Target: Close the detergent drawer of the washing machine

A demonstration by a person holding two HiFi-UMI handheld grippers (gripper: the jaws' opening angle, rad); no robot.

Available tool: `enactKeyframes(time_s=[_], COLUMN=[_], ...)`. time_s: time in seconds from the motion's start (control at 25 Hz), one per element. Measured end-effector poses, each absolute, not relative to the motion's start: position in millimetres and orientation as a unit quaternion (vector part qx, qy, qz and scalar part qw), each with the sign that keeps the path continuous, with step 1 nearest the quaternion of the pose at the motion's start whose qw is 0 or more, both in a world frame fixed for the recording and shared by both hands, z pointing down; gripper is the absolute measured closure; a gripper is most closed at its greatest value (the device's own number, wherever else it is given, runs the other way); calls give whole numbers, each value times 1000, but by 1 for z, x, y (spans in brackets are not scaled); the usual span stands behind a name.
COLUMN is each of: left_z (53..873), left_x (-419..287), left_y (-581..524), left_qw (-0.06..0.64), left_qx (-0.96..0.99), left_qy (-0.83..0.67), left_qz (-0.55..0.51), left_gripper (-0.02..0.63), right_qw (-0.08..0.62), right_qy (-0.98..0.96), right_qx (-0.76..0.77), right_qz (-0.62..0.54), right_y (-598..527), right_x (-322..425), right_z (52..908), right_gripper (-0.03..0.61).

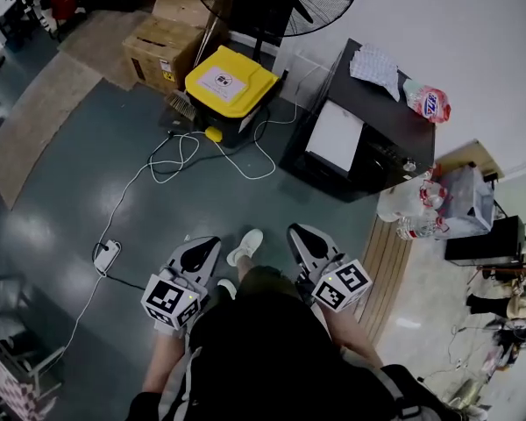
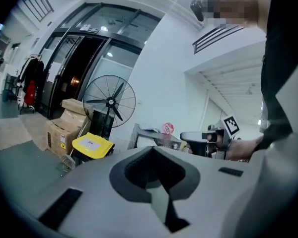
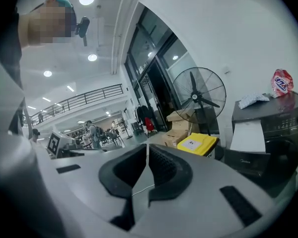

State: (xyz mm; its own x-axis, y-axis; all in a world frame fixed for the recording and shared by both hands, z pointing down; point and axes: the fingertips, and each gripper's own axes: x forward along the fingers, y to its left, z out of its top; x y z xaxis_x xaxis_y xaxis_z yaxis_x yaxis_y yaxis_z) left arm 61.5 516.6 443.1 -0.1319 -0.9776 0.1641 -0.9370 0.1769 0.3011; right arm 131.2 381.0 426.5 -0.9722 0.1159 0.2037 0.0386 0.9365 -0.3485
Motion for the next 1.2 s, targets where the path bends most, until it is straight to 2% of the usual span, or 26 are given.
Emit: enactKeyframes(time_s=[0.4,0.64,0.92,1.2], left_z=[444,443,457,475], left_x=[-17,-44,-46,-22], left_y=[407,316,229,165], left_qw=[182,180,194,202], left_qx=[654,689,731,783], left_qy=[-735,-701,-649,-577], left_qz=[-6,42,78,114], left_gripper=[603,603,601,601], right_qw=[110,98,89,108], right_qy=[-974,-973,-968,-952], right_qx=[-30,10,85,180], right_qz=[197,208,218,225], right_y=[278,196,121,75], right_x=[57,37,59,107], right_z=[442,445,460,489], right_gripper=[551,551,551,550])
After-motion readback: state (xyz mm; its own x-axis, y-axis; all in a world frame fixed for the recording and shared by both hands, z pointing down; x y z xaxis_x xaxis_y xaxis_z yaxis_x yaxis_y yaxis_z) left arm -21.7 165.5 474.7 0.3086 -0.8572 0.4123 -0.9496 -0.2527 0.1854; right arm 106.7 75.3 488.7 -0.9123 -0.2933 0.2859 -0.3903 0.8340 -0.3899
